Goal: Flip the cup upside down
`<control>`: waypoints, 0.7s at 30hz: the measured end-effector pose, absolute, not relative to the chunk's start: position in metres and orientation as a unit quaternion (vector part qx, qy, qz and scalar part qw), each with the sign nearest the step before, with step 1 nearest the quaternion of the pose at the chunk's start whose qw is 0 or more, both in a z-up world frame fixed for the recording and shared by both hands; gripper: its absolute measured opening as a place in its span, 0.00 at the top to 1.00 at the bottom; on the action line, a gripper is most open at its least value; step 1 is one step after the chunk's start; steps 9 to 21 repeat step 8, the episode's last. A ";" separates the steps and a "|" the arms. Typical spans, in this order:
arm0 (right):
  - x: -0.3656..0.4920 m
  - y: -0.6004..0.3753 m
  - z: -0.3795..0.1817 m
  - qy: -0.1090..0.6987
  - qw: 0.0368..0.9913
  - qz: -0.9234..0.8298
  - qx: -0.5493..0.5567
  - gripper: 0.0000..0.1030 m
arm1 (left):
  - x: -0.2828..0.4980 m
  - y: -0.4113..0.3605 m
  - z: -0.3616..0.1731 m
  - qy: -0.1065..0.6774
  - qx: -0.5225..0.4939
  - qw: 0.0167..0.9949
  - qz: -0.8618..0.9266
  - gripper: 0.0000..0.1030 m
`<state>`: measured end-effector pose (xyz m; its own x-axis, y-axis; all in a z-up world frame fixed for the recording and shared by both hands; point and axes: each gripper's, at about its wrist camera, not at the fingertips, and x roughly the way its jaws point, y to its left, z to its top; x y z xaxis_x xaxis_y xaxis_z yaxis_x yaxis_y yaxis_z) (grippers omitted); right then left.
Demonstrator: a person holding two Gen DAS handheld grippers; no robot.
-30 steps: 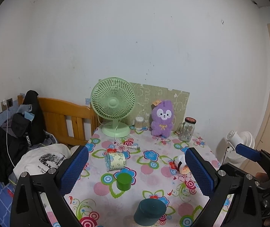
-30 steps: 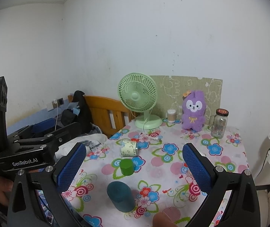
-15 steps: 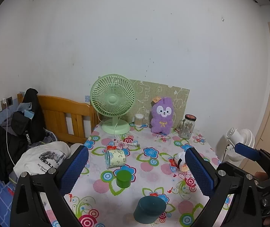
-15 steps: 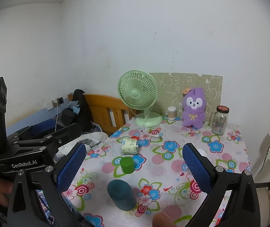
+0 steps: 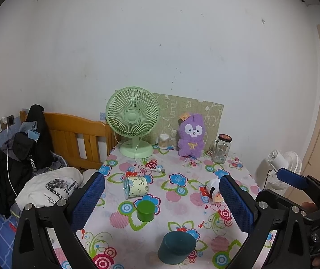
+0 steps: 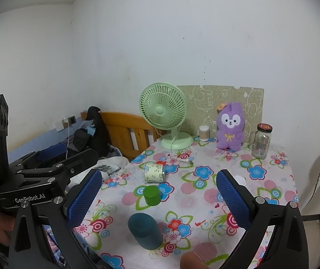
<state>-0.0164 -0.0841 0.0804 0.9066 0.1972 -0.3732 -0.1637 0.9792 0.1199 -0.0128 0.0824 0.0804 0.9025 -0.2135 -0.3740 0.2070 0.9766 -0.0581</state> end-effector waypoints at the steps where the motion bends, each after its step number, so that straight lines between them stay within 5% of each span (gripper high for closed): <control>1: -0.016 -0.084 0.080 0.195 0.975 0.092 0.043 0.00 | -0.013 0.082 0.080 0.191 -0.009 0.976 -0.105 0.00; 21: -0.016 -0.085 0.081 0.197 0.975 0.092 0.044 0.00 | -0.012 0.084 0.080 0.194 -0.011 0.975 -0.107 0.00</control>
